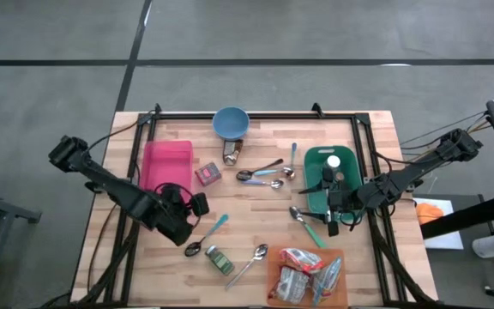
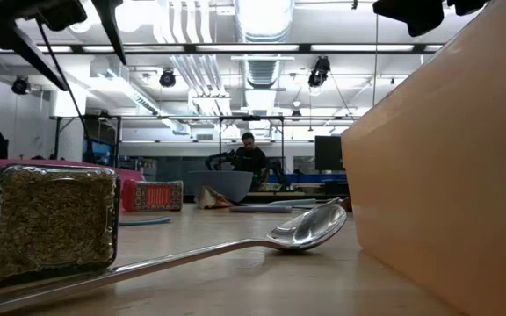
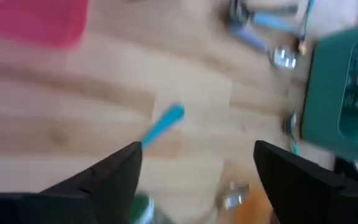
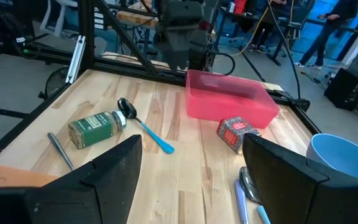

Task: Pick & Place Food Item
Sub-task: Put the green seasoning bottle into the green bin

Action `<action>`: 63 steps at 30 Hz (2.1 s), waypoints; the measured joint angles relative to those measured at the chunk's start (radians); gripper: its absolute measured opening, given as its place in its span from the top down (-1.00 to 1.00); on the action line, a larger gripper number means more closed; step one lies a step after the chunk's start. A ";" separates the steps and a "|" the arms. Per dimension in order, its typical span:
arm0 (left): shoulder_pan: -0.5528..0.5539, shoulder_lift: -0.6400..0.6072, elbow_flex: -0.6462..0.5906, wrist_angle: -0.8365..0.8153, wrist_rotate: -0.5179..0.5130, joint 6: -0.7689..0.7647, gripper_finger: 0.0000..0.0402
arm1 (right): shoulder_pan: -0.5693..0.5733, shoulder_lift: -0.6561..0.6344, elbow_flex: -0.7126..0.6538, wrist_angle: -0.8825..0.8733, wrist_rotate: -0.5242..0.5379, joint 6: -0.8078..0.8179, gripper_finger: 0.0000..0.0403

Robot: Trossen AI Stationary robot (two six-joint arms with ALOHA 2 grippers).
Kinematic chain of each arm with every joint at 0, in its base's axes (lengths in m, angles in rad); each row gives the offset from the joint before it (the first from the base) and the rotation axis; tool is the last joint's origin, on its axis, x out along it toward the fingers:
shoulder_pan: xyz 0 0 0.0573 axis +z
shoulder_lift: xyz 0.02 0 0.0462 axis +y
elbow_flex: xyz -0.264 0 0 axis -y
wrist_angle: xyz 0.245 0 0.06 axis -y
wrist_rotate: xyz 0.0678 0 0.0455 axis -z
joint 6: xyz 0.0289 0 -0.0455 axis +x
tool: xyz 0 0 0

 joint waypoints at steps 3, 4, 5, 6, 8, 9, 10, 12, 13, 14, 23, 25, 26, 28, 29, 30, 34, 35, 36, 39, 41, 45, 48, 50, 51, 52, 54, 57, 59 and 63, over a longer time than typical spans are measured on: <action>-0.001 -0.004 -0.013 0.047 0.079 0.006 -0.39 | 0.000 0.000 0.000 0.000 0.000 0.000 -0.37; -0.001 -0.004 -0.017 0.058 0.108 0.006 -0.36 | 0.000 0.000 0.000 0.000 0.000 0.000 -0.37; -0.001 -0.005 -0.022 0.074 0.136 0.006 -0.33 | 0.000 0.000 0.000 0.000 0.000 0.000 -0.37; -0.001 -0.006 -0.025 0.087 0.161 0.006 -0.31 | 0.000 0.000 0.000 0.000 0.000 0.000 -0.37; -0.001 -0.006 -0.027 0.097 0.189 0.011 -0.29 | 0.000 0.000 0.000 0.000 0.000 0.000 -0.37; -0.001 -0.006 -0.030 0.110 0.191 0.020 -0.29 | 0.000 0.000 0.000 0.000 0.000 0.000 -0.37; -0.001 -0.007 -0.033 0.122 0.191 0.032 -0.29 | 0.000 0.000 0.000 0.000 0.000 0.000 -0.37; -0.001 -0.010 -0.039 0.135 0.189 0.058 -0.28 | 0.000 0.000 0.000 0.000 0.000 0.000 -0.37; 0.000 -0.011 -0.039 0.137 0.186 0.074 -0.28 | 0.000 0.000 0.000 0.000 0.000 0.000 -0.37; 0.001 -0.010 -0.039 0.140 0.184 0.086 -0.28 | 0.000 0.000 0.000 0.000 0.000 0.000 -0.37; 0.001 -0.010 -0.039 0.166 0.186 0.004 -0.28 | 0.000 0.000 0.000 0.000 0.000 0.000 -0.37; 0.001 -0.010 -0.040 0.155 0.187 0.001 -0.28 | 0.000 0.000 0.000 0.000 0.000 0.000 -0.37; 0.001 -0.010 -0.040 0.156 0.187 -0.001 -0.28 | 0.000 0.000 0.000 0.000 0.000 0.000 -0.37; 0.001 -0.009 -0.040 0.157 0.186 -0.002 -0.28 | 0.000 0.000 0.000 0.000 0.000 0.000 -0.37; 0.001 -0.009 -0.040 0.159 0.186 -0.002 -0.28 | 0.000 0.000 0.000 0.000 0.000 0.000 -0.37; 0.001 -0.009 -0.040 0.160 0.186 -0.002 -0.28 | 0.000 0.000 0.000 0.000 0.000 0.000 -0.37; 0.001 -0.009 -0.040 0.160 0.186 -0.078 -0.28 | 0.000 0.000 0.000 0.000 0.000 0.000 -0.37; 0.001 -0.009 -0.040 0.160 0.185 -0.110 -0.28 | 0.000 0.000 0.000 0.000 0.000 0.000 -0.37; 0.001 -0.008 -0.040 0.158 0.181 -0.143 -0.28 | 0.000 0.000 0.000 0.000 0.000 0.000 -0.37; 0.002 -0.001 -0.040 0.156 0.196 -0.162 -0.28 | 0.000 0.000 0.000 0.000 0.000 0.000 -0.37; 0.002 -0.008 -0.040 0.177 0.298 -0.242 -0.28 | 0.000 0.000 0.000 0.000 0.000 0.000 -0.37; 0.004 -0.047 -0.044 0.274 0.384 -0.253 -0.28 | 0.000 0.000 0.000 0.000 0.000 0.000 -0.37; 0.026 -0.089 -0.099 0.396 0.314 -0.222 -0.28 | 0.000 0.000 0.000 0.000 0.000 0.000 -0.37; 0.045 -0.120 -0.172 0.504 0.308 -0.222 -0.28 | 0.000 0.000 0.000 0.000 0.000 0.000 -0.37; 0.057 -0.135 -0.223 0.575 0.319 -0.221 -0.28 | 0.000 0.000 0.000 0.001 0.000 0.000 -0.37; 0.069 -0.151 -0.284 0.681 0.338 -0.220 -0.28 | 0.000 0.000 0.000 0.000 0.000 0.000 -0.37; 0.098 -0.172 -0.426 0.932 0.383 -0.220 -0.28 | 0.000 0.000 0.000 0.000 0.000 0.000 -0.37; 0.122 -0.168 -0.631 1.336 0.379 -0.217 -0.28 | 0.000 0.000 0.000 0.000 0.000 0.000 -0.37; 0.120 -0.154 -0.712 1.511 0.334 -0.224 -0.28 | 0.000 0.000 0.000 0.001 0.000 0.000 -0.37; 0.122 -0.147 -0.769 1.558 0.282 -0.341 -0.28 | 0.000 0.000 0.000 0.000 0.000 0.000 -0.37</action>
